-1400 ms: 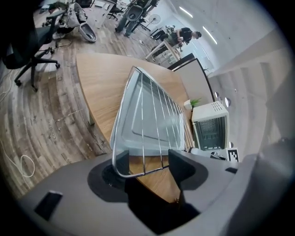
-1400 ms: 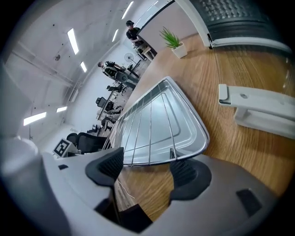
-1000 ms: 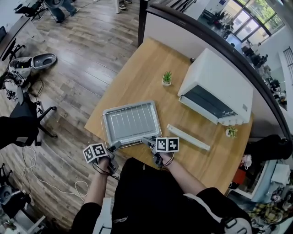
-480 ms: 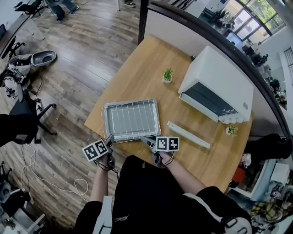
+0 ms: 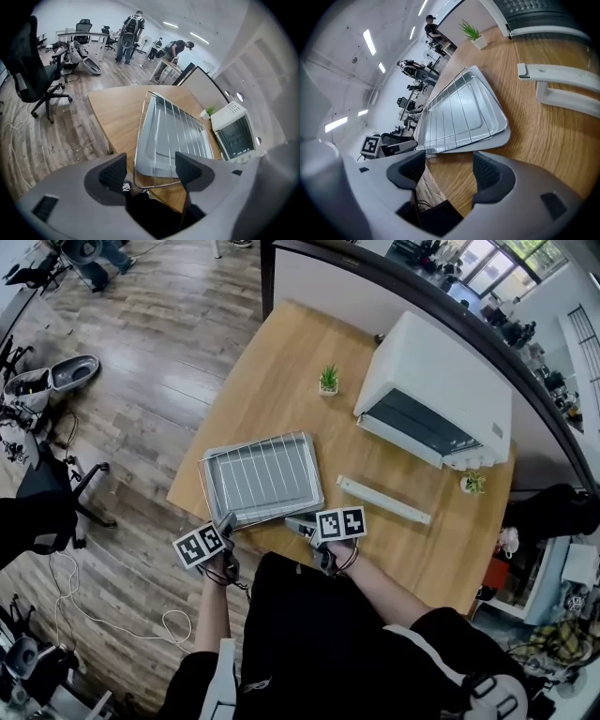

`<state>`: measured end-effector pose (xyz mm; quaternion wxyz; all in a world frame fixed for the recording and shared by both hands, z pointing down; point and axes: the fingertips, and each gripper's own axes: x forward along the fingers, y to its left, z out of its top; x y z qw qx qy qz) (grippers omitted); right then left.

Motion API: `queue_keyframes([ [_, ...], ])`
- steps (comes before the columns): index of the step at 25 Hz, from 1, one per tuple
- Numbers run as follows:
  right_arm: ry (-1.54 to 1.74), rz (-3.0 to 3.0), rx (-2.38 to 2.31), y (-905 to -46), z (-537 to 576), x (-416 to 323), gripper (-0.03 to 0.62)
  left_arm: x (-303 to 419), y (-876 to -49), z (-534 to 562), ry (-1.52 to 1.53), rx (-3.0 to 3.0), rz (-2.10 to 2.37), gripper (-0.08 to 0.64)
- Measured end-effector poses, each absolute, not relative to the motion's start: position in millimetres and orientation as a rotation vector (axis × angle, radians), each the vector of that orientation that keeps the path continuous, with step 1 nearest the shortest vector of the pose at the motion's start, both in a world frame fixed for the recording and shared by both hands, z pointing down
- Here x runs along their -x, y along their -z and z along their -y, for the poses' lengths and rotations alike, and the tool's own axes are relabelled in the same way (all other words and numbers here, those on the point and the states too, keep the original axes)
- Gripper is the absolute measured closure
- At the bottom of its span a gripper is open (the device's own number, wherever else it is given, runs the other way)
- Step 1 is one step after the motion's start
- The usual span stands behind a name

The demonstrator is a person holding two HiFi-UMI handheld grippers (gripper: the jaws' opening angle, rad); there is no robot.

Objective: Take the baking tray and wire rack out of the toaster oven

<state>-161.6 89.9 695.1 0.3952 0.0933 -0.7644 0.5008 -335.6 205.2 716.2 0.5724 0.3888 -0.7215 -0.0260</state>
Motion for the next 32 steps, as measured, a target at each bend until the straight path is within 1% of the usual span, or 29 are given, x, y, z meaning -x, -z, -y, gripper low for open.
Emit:
queue_keyframes([
  [2, -1.198, 1.974, -0.250, -692.0, -86.3, 161.0, 0.270, 342.0, -712.6, -216.6, 0.016, -0.904, 1.720, 0.253],
  [3, -1.164, 1.989, -0.259, -690.9, -84.1, 160.1, 0.286, 343.9, -710.4, -223.4, -0.016, -0.905, 1.730, 0.253],
  [4, -1.139, 1.999, -0.271, -690.5, -81.4, 158.0, 0.316, 343.8, -708.3, -229.9, -0.057, -0.912, 1.732, 0.253],
  [6, -1.098, 2.013, -0.307, -691.4, -74.9, 150.6, 0.411, 339.1, -702.0, -240.2, -0.166, -0.948, 1.726, 0.254],
  [9, -0.998, 2.059, -0.351, -690.7, -67.2, 136.9, 0.588, 325.7, -681.1, -241.1, -0.365, -1.071, 1.730, 0.259],
  [10, -0.952, 2.085, -0.355, -689.2, -65.8, 133.4, 0.588, 321.1, -671.8, -237.1, -0.432, -1.121, 1.746, 0.286],
  [12, -0.844, 2.135, -0.370, -683.1, -62.0, 126.7, 0.588, 309.7, -653.8, -221.3, -0.518, -1.232, 1.783, 0.441],
  [13, -0.793, 2.158, -0.386, -679.3, -59.6, 123.2, 0.588, 300.9, -647.3, -209.8, -0.530, -1.295, 1.786, 0.486],
  [14, -0.748, 2.180, -0.407, -675.2, -57.1, 119.5, 0.588, 289.4, -643.3, -197.0, -0.527, -1.362, 1.770, 0.510],
  [18, -0.608, 2.249, -0.512, -658.9, -46.9, 99.4, 0.588, 233.1, -642.4, -146.2, -0.532, -1.603, 1.622, 0.535],
  [21, -0.553, 2.270, -0.592, -649.6, -39.1, 77.3, 0.586, 194.3, -642.1, -113.5, -0.550, -1.738, 1.532, 0.537],
  [32, -0.609, 2.270, -0.978, -618.3, 2.3, -42.9, 0.586, 51.4, -637.1, -23.9, -0.620, -2.049, 1.175, 0.537],
])
